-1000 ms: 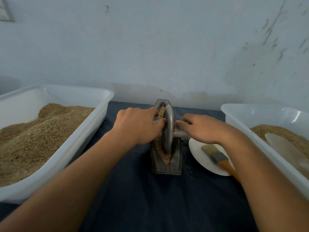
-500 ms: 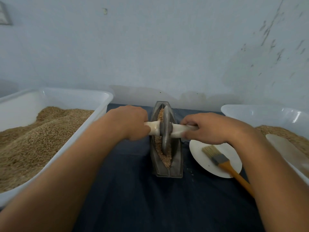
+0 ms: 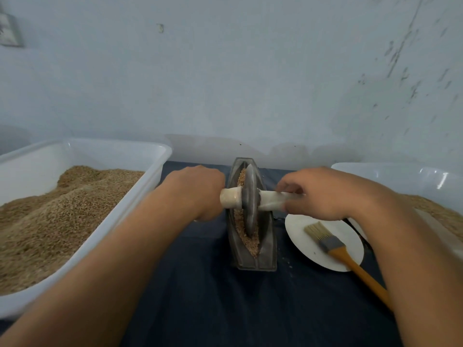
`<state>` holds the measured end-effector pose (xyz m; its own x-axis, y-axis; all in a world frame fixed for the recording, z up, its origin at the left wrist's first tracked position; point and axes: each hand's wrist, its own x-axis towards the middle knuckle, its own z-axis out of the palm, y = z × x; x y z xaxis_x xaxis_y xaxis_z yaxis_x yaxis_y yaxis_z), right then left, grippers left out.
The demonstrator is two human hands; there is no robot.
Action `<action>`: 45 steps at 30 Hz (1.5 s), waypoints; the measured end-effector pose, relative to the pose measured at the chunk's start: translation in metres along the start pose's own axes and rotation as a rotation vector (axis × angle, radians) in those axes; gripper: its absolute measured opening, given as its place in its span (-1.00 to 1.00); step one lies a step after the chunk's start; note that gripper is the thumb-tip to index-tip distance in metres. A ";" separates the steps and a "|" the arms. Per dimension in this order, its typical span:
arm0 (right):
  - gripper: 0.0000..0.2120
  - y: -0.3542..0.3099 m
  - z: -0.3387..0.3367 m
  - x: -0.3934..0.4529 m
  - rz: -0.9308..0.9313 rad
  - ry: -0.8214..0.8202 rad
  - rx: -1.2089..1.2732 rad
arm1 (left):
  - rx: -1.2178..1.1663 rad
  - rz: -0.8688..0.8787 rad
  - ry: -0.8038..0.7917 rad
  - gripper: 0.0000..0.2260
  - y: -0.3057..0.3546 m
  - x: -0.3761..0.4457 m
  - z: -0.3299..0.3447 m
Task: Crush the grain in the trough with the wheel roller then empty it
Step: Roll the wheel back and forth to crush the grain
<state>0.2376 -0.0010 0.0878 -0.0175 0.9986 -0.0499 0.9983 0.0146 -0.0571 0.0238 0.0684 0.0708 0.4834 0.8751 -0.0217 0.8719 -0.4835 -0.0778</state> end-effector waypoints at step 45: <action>-0.48 0.015 0.060 0.096 0.085 0.143 0.021 | -0.051 0.068 0.370 -0.51 0.004 0.091 0.055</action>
<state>0.2470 0.0924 0.0224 0.0769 0.9932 0.0870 0.9943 -0.0699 -0.0800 0.0667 0.1475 0.0141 0.5279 0.7796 0.3370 0.8351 -0.5488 -0.0386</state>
